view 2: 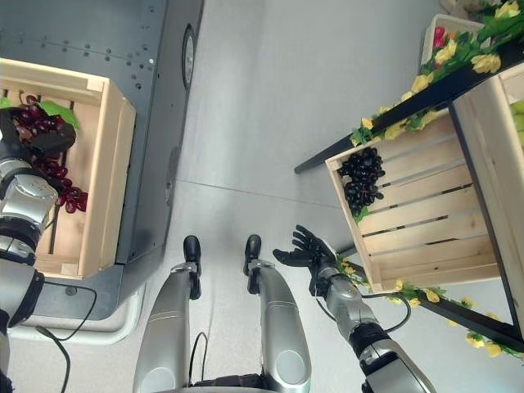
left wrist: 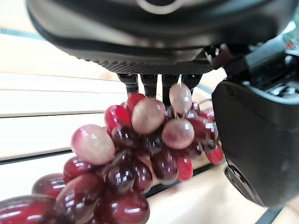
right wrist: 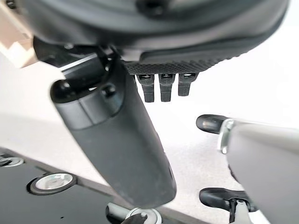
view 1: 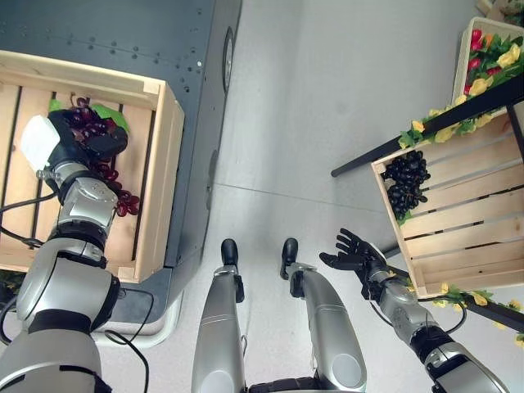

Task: Pick up the fruits from the basket on one side to the basket on the other side

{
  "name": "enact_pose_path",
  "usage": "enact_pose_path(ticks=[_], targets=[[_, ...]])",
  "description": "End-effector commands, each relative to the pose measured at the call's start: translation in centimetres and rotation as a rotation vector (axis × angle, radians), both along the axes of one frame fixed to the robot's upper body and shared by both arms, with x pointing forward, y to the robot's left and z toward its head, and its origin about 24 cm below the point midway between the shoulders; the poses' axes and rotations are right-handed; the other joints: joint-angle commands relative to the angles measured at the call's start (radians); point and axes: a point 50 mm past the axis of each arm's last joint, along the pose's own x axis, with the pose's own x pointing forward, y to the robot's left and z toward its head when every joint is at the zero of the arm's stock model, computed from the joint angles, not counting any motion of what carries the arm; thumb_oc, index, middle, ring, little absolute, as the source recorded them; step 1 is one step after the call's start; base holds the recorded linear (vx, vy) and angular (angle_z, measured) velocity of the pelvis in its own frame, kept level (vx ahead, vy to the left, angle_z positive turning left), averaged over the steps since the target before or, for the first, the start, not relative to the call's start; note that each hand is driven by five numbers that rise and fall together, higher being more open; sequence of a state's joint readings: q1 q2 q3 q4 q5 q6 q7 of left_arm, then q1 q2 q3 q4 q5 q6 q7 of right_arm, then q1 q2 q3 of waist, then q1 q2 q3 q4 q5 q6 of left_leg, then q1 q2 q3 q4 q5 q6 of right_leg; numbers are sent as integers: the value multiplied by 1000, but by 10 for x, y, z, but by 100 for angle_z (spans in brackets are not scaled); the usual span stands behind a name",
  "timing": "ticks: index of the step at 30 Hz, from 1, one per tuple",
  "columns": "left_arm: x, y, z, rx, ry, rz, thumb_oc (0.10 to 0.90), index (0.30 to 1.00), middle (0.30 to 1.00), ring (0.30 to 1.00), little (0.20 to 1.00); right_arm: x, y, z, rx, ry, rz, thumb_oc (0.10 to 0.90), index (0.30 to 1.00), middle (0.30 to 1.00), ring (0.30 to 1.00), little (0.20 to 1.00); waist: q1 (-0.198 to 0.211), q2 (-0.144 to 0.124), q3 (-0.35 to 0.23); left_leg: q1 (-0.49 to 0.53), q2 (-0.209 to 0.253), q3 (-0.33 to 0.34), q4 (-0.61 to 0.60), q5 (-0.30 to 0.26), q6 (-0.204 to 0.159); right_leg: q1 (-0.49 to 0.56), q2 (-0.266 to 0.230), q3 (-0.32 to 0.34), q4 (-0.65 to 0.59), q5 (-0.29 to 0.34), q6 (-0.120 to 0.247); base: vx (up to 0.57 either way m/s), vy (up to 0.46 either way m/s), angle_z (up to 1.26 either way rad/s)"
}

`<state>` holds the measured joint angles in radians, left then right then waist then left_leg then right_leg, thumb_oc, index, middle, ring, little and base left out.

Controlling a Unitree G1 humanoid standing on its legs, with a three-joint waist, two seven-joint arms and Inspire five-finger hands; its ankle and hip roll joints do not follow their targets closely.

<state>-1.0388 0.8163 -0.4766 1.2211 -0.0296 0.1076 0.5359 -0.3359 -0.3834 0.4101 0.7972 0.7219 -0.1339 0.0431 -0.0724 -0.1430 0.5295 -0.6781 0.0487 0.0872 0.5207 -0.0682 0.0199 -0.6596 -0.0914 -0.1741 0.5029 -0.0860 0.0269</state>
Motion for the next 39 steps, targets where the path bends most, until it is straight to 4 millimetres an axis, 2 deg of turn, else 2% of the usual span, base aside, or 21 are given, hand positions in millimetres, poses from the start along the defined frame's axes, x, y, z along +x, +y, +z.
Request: enact_pose_path(ticks=[1, 4, 5, 6, 7, 11, 18, 20, 21, 26, 29, 36, 39], targets=[[-13, 24, 14, 73, 64, 94, 800, 900, 900, 900, 900, -4, -15, 11, 9, -79, -44, 800, 900, 900, 900, 900, 8, 3, -10, 69, -42, 63, -3, -102, 37, 54, 43, -30, 21, -64, -27, 0, 0, 0], [-16, 26, 6, 63, 97, 95, 800, 900, 900, 900, 900, -2, -13, 12, 12, -89, -39, 800, 900, 900, 900, 900, 5, 1, -10, 68, -42, 70, -6, -106, 43, 50, 45, -26, 16, -61, -26, 0, 0, 0], [-16, 26, 4, 60, 106, 92, 624, 636, 636, 636, 636, -1, -13, 13, 13, -92, -39, 800, 900, 900, 900, 900, 5, 2, -10, 68, -42, 71, -6, -107, 43, 50, 45, -25, 16, -61, -25, 2, 26, -3], [-16, 26, -1, 56, 117, 80, 471, 406, 406, 406, 406, 0, -12, 13, 14, -95, -42, 800, 900, 900, 900, 900, 6, 4, -10, 67, -43, 71, -2, -108, 44, 50, 44, -24, 17, -62, -25, 1, 26, -3], [-16, 26, -3, 49, 126, 74, 400, 300, 300, 300, 300, 1, -12, 14, 15, -97, -42, 800, 900, 900, 900, 900, 7, 5, -10, 65, -44, 71, 1, -109, 44, 50, 44, -24, 18, -62, -25, 2, 29, -3], [-18, 27, -9, 36, 119, 48, 400, 300, 300, 300, 300, 2, -13, 16, 10, -102, -39, 800, 900, 900, 900, 900, 11, 18, -10, 74, -48, 70, 2, -112, 44, 54, 40, -20, 28, -67, -26, 8, 28, -1], [-23, 33, 0, 67, 52, 46, 400, 300, 300, 300, 300, -1, -11, 15, 21, -112, -38, 800, 900, 900, 900, 900, 23, 24, -10, 115, -48, 71, -9, -118, 47, 93, 32, -23, 11, -63, -20, 0, -5, 0], [-25, 35, 1, -19, -21, 39, 400, 300, 300, 300, 300, -2, -10, 14, 27, -110, -43, 800, 900, 900, 900, 900, 29, 26, -10, 133, -50, 69, -10, -121, 49, 111, 29, -25, 10, -66, -19, -4, -54, 0], [-27, 35, 1, -113, -132, 29, 400, 300, 300, 300, 300, -4, -8, 12, 33, -107, -47, 800, 900, 900, 900, 900, 35, 27, -10, 153, -52, 68, -14, -125, 50, 129, 26, -28, 12, -70, -18, 1, -50, -1], [-32, 34, -6, -176, -264, -8, 400, 300, 300, 300, 300, -12, -3, 5, 54, -93, -50, 800, 900, 900, 900, 900, 55, 35, -10, 243, -56, 67, -27, -143, 56, 208, 6, -47, 29, -86, -12, 0, -53, -1], [-35, 34, -8, -158, -277, -21, 400, 300, 300, 300, 300, -13, -4, 5, 65, -93, -51, 800, 900, 900, 900, 900, 62, 41, -10, 280, -59, 65, -30, -150, 58, 241, -2, -51, 38, -92, -11, 7, -41, -3], [-50, 33, -19, -140, -367, -82, 400, 300, 300, 300, 300, -20, -8, 1, 43, -72, -56, 800, 900, 900, 900, 900, 82, 97, -10, 449, -75, 54, -49, -176, 60, 399, -29, -47, 37, -125, -10, 35, -11, -5], [-55, 25, -28, -103, -383, -117, 400, 300, 300, 300, 300, -26, -11, -3, 31, -57, -63, 800, 900, 900, 900, 900, 86, 119, -41, 494, -87, 43, -83, -167, 55, 443, -31, -44, 4, -131, -13, 53, -11, -2]])
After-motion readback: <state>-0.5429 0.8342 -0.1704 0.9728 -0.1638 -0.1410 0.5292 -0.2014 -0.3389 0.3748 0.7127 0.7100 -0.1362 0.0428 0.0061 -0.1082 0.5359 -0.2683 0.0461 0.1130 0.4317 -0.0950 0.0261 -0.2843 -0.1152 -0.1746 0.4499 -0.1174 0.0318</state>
